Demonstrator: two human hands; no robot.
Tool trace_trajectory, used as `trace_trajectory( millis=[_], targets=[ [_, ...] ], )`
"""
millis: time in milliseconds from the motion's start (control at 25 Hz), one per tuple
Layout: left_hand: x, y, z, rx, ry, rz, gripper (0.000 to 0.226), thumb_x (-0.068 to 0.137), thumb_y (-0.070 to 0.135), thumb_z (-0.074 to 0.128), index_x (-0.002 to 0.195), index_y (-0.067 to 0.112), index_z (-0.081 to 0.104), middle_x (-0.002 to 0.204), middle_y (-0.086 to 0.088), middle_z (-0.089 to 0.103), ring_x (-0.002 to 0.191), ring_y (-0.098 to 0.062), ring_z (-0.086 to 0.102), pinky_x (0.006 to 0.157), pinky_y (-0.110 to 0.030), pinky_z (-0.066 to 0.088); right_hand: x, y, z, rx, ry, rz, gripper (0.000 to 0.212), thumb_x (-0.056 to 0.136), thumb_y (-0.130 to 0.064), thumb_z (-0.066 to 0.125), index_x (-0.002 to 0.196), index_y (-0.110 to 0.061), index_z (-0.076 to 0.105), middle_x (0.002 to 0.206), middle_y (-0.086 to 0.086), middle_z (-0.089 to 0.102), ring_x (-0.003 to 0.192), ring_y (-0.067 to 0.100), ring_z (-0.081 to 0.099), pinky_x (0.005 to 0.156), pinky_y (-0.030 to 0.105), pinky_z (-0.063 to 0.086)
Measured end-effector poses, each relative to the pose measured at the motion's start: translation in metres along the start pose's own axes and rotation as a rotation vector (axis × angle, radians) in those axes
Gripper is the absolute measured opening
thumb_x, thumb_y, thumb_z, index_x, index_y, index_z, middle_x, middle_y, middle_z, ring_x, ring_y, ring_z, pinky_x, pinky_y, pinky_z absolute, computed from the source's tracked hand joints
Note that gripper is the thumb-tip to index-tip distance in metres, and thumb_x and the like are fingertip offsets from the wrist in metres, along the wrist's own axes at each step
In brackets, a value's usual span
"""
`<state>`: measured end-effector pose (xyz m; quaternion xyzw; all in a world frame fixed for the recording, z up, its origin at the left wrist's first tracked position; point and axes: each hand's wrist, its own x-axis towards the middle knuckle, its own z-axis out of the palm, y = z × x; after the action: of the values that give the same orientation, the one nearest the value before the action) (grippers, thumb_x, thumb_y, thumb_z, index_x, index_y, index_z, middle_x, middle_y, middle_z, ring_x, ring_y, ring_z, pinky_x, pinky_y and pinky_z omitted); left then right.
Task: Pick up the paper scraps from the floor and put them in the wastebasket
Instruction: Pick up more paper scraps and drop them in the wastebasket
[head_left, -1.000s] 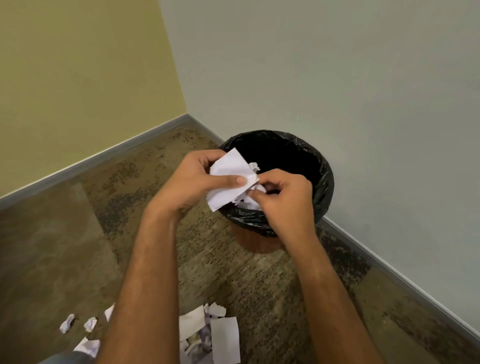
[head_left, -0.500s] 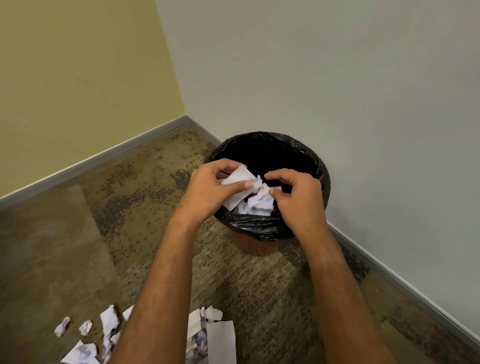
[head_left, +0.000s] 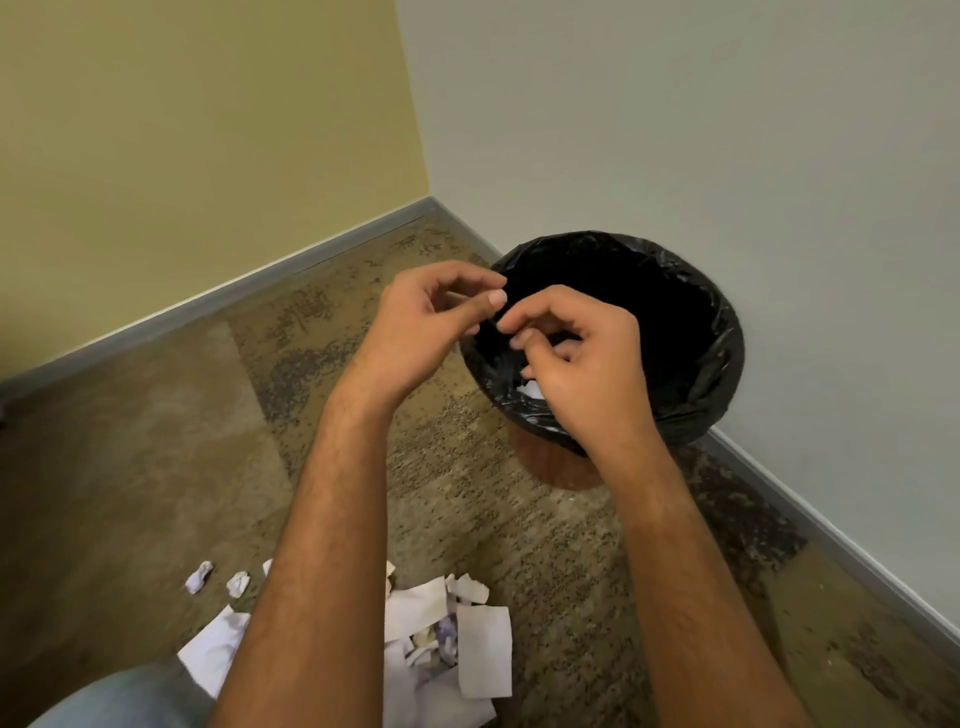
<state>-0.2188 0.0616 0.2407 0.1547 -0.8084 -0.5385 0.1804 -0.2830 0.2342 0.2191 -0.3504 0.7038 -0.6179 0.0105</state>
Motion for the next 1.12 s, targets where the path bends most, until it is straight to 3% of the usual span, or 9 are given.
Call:
trace_trajectory(
  millis=[160, 240, 400, 560, 680, 760, 840, 1000, 1120],
  targets=[
    [-0.008, -0.026, -0.027, 0.027, 0.057, -0.131, 0.016, 0.098, 0.023, 0.079, 0.111, 0.014, 0.081, 0.103, -0.013, 0.08, 0.086, -0.017, 0.077, 0.073, -0.031, 0.065, -0.013, 0.005, 0.049, -0.035, -0.3, 0.065, 0.03, 0.085, 0.011, 0.061, 0.084, -0.013, 0.078, 0.072, 0.004, 0.072, 0.068, 0.028, 0.072, 0.063, 0.045, 0.062],
    [-0.012, -0.044, -0.036, 0.105, 0.028, -0.238, 0.014, 0.097, 0.029, 0.079, 0.106, 0.019, 0.082, 0.1, -0.008, 0.08, 0.085, -0.017, 0.076, 0.074, -0.039, 0.069, -0.025, 0.017, 0.075, -0.17, -0.48, 0.119, 0.032, 0.081, 0.007, 0.06, 0.082, -0.02, 0.077, 0.069, 0.002, 0.072, 0.065, 0.023, 0.072, 0.063, 0.041, 0.062],
    [-0.026, -0.075, -0.047, 0.15, 0.017, -0.424, 0.017, 0.098, 0.037, 0.078, 0.105, 0.022, 0.08, 0.103, -0.003, 0.081, 0.096, -0.024, 0.08, 0.075, -0.041, 0.069, -0.078, 0.044, 0.121, -0.597, -1.008, 0.283, 0.041, 0.085, -0.01, 0.077, 0.118, -0.03, 0.062, 0.121, -0.005, 0.062, 0.112, 0.021, 0.064, 0.095, 0.05, 0.058],
    [-0.06, -0.102, -0.056, 0.053, 0.206, -0.626, 0.036, 0.091, 0.059, 0.077, 0.105, 0.026, 0.077, 0.107, 0.003, 0.08, 0.094, -0.021, 0.075, 0.078, -0.035, 0.059, -0.148, 0.078, 0.146, -0.733, -1.294, 0.586, 0.118, 0.079, -0.053, 0.09, 0.166, -0.031, 0.014, 0.171, 0.013, 0.008, 0.157, 0.043, 0.014, 0.116, 0.068, 0.037],
    [-0.118, -0.157, -0.047, 0.062, 0.454, -1.009, 0.093, 0.062, 0.08, 0.078, 0.134, 0.024, 0.068, 0.137, -0.006, 0.071, 0.124, -0.033, 0.067, 0.11, -0.056, 0.05, -0.179, 0.098, 0.167, -0.749, -1.255, 0.698, 0.111, 0.081, -0.065, 0.082, 0.164, -0.037, 0.012, 0.173, 0.013, -0.008, 0.157, 0.045, 0.005, 0.116, 0.068, 0.037],
    [-0.157, -0.192, -0.033, 0.144, 0.379, -1.24, 0.122, 0.047, 0.081, 0.078, 0.155, 0.033, 0.048, 0.166, -0.009, 0.045, 0.151, -0.043, 0.043, 0.116, -0.075, 0.037, -0.193, 0.1, 0.181, -0.769, -1.116, 0.685, 0.093, 0.082, -0.065, 0.079, 0.154, -0.036, 0.027, 0.166, 0.013, 0.006, 0.149, 0.041, 0.019, 0.111, 0.062, 0.043],
    [-0.186, -0.204, -0.024, 0.24, 0.344, -1.372, 0.121, 0.06, 0.072, 0.085, 0.163, 0.04, 0.03, 0.176, -0.008, 0.02, 0.161, -0.045, 0.021, 0.116, -0.082, 0.027, -0.199, 0.1, 0.193, -0.812, -1.05, 0.628, 0.088, 0.081, -0.058, 0.082, 0.15, -0.036, 0.032, 0.159, 0.013, 0.015, 0.144, 0.041, 0.027, 0.108, 0.059, 0.046],
    [-0.222, -0.218, -0.005, 0.396, 0.413, -1.338, 0.109, 0.072, 0.061, 0.089, 0.163, 0.038, 0.034, 0.173, -0.009, 0.021, 0.156, -0.042, 0.026, 0.113, -0.061, 0.044, -0.188, 0.102, 0.213, -0.788, -1.009, 0.711, 0.074, 0.085, -0.033, 0.078, 0.148, -0.037, 0.04, 0.159, 0.013, 0.02, 0.142, 0.042, 0.03, 0.108, 0.061, 0.045],
    [-0.225, -0.227, 0.007, 0.5, 0.496, -1.251, 0.091, 0.077, 0.056, 0.089, 0.154, 0.031, 0.049, 0.166, -0.009, 0.028, 0.152, -0.04, 0.03, 0.106, -0.059, 0.05, -0.165, 0.096, 0.209, -0.838, -1.045, 0.764, 0.09, 0.073, -0.054, 0.087, 0.149, -0.035, 0.041, 0.164, 0.012, 0.012, 0.148, 0.043, 0.02, 0.112, 0.064, 0.036]
  ],
)
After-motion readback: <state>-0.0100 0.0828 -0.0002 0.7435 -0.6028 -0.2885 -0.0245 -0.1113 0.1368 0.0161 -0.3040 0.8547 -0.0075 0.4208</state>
